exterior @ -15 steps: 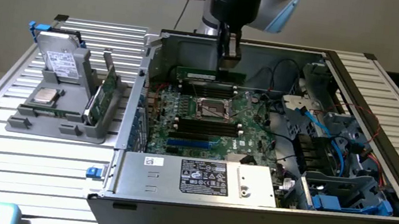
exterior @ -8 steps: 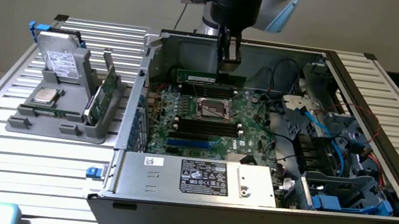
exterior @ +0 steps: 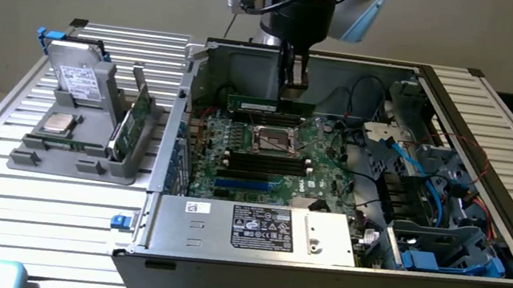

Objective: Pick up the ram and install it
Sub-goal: 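Insert the ram into the slot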

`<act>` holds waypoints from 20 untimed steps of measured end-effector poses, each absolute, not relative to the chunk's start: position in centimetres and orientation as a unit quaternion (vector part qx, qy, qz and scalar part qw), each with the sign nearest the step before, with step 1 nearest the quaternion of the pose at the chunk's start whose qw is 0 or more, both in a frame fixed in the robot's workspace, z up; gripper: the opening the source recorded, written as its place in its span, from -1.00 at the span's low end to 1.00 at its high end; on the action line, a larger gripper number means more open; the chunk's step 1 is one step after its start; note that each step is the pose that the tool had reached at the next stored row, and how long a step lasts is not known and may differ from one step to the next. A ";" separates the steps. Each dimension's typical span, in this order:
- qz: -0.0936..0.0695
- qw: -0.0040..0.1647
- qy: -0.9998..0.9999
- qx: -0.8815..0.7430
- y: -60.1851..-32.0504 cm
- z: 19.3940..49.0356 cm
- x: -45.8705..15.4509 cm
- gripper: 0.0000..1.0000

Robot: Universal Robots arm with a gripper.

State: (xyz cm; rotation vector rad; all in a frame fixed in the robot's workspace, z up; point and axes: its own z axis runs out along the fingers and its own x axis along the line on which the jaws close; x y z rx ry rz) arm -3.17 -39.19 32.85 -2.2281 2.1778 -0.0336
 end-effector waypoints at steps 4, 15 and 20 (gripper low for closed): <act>-0.011 0.013 0.699 -0.715 -39.2 32.3 -3.2 -0.73; -0.027 0.001 0.699 -0.715 -39.2 31.2 -2.8 -0.73; -0.027 0.001 0.699 -0.715 -39.4 30.4 -2.6 -0.73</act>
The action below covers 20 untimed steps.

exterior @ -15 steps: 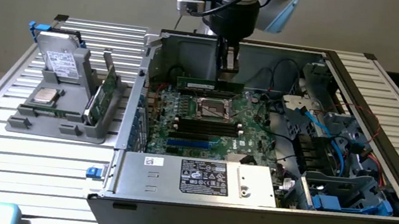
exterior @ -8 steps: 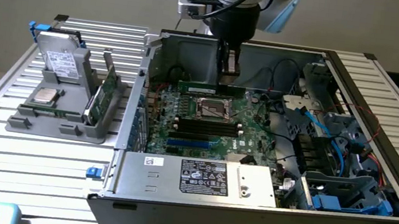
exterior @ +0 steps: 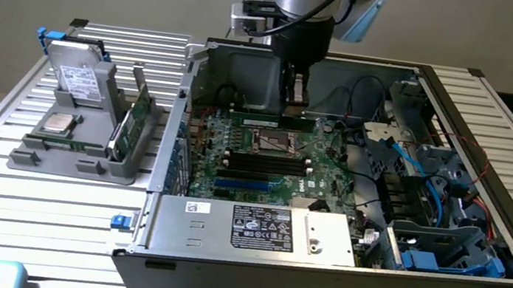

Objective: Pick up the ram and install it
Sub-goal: 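Insert the ram into the slot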

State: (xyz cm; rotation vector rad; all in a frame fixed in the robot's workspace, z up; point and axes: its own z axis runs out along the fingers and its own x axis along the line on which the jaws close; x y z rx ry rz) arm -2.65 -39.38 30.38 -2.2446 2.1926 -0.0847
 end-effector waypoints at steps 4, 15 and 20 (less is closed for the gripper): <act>-0.027 0.001 0.699 -0.715 -39.8 29.9 -2.6 -0.73; -0.029 0.000 0.698 -0.715 -39.8 29.2 -2.6 -0.73; -0.031 -0.002 0.698 -0.715 -39.8 28.8 -2.5 -0.73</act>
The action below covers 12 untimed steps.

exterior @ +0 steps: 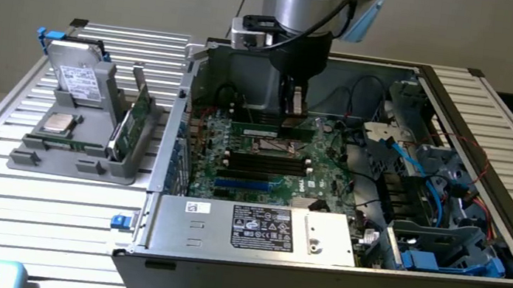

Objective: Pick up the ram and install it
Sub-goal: 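Insert the ram into the slot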

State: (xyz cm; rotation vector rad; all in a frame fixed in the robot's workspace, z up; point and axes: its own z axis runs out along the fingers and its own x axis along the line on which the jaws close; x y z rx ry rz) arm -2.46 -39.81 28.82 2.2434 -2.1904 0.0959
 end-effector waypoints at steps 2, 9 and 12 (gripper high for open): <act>0.032 0.004 -0.698 0.715 -39.8 28.8 -2.4 -0.73; 0.039 0.011 -0.698 0.715 -39.9 28.3 -2.2 -0.73; 0.042 0.014 -0.698 0.715 -39.9 28.0 -2.2 -0.73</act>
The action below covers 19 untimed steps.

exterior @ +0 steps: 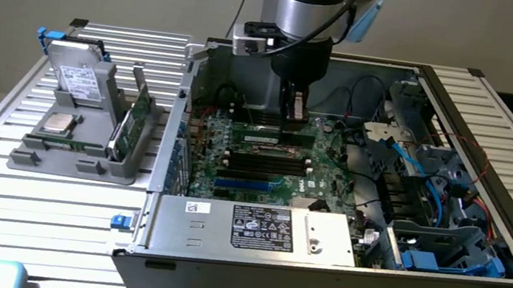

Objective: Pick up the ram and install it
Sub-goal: 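Insert the ram into the slot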

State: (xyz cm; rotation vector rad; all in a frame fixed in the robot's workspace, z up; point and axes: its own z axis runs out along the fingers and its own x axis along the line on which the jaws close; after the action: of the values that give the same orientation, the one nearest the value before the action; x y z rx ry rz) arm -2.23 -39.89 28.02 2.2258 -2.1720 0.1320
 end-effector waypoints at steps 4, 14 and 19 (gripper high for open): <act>0.046 0.018 -0.697 0.715 -39.9 27.5 -2.2 -0.73; 0.056 0.028 -0.697 0.715 -39.4 26.5 -2.2 -0.73; 0.057 0.029 -0.697 0.715 -38.7 26.1 -2.2 -0.73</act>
State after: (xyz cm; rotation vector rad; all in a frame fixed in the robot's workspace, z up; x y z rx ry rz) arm -2.24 -38.73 26.08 2.2039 -2.1486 0.1756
